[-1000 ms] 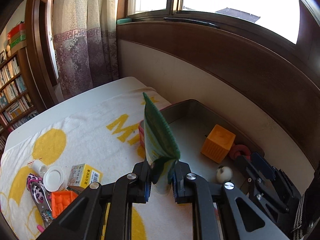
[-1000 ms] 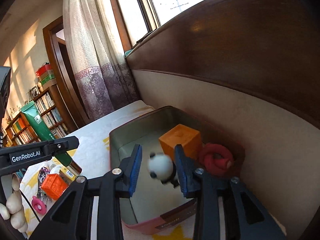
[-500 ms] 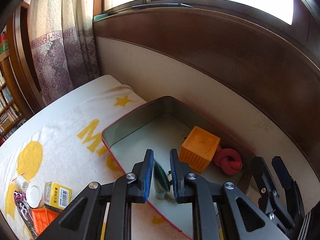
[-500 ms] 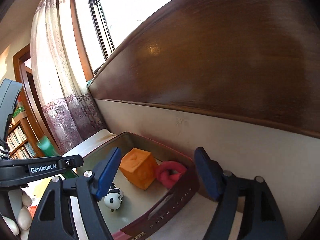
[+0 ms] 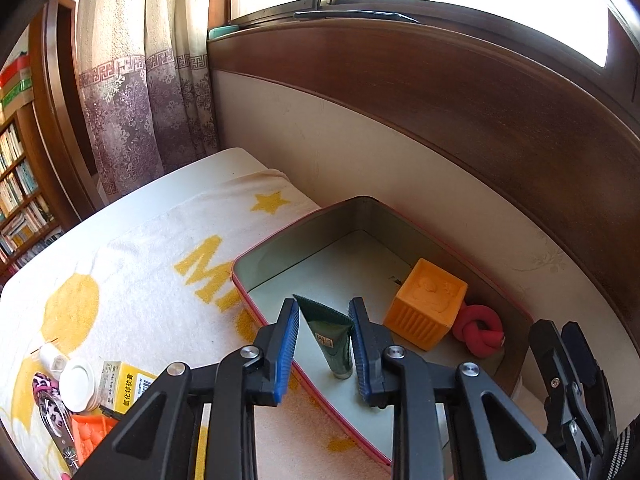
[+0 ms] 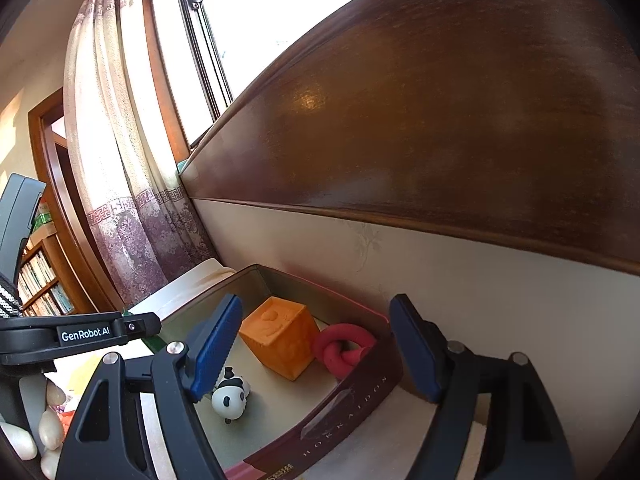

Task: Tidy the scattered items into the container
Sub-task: 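Lower the green tube into the tin and open the left gripper, then grasp the pink knotted tube toy with the left gripper while the right approaches the lipstick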

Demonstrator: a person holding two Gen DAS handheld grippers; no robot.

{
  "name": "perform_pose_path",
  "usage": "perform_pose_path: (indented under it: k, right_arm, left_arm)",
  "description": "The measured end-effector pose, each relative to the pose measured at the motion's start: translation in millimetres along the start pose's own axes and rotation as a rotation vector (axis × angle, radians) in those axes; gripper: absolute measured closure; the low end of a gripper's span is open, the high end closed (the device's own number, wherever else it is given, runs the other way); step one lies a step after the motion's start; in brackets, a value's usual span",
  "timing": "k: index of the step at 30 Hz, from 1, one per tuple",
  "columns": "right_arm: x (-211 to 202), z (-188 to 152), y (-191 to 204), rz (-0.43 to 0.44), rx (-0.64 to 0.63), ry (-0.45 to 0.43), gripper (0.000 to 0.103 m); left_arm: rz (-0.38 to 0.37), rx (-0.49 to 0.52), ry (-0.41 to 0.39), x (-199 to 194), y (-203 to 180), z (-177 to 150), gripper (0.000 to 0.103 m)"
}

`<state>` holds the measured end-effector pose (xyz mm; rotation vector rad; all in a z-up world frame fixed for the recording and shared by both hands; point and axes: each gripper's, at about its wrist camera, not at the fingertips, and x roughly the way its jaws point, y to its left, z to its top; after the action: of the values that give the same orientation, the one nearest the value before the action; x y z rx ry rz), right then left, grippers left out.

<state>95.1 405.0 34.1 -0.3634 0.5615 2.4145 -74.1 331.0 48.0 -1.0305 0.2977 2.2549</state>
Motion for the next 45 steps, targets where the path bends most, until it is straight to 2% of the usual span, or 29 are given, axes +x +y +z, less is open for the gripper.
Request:
perform_pose_path:
  k: [6, 8, 14, 20, 24, 29, 41, 43, 44, 45]
  right_arm:
    - [0, -1, 2, -0.002, -0.011, -0.007, 0.024]
    - [-1, -2, 4, 0.003, -0.023, -0.01, 0.024]
    - [1, -2, 4, 0.012, -0.022, -0.003, 0.024]
    - [2, -2, 4, 0.017, -0.021, -0.005, 0.024]
    - [3, -2, 4, 0.022, -0.019, 0.0, 0.024]
    - [4, -2, 4, 0.023, -0.021, 0.002, 0.024]
    - [3, -4, 11, 0.02, -0.055, -0.001, 0.022]
    - [3, -4, 12, 0.017, -0.06, 0.001, 0.022]
    - [3, -4, 13, 0.012, -0.062, 0.001, 0.022]
    - [4, -4, 13, 0.007, -0.065, 0.0, 0.022]
  left_arm:
    - [0.109, 0.043, -0.071, 16, 6, 23, 0.076]
    - [0.116, 0.038, -0.099, 15, 11, 32, 0.076]
    - [0.011, -0.006, -0.128, 5, 19, 43, 0.076]
    - [-0.108, -0.061, -0.024, 24, 17, 36, 0.076]
    - [-0.07, -0.071, -0.015, 23, 17, 30, 0.076]
    - [0.019, -0.093, -0.014, 14, 30, 22, 0.076]
    - [0.084, -0.222, -0.016, -34, 95, -21, 0.074]
    - [0.108, -0.251, -0.026, -45, 110, -31, 0.045]
    - [0.134, -0.267, -0.049, -53, 117, -37, 0.02]
    - [0.165, -0.279, -0.087, -62, 124, -44, 0.016]
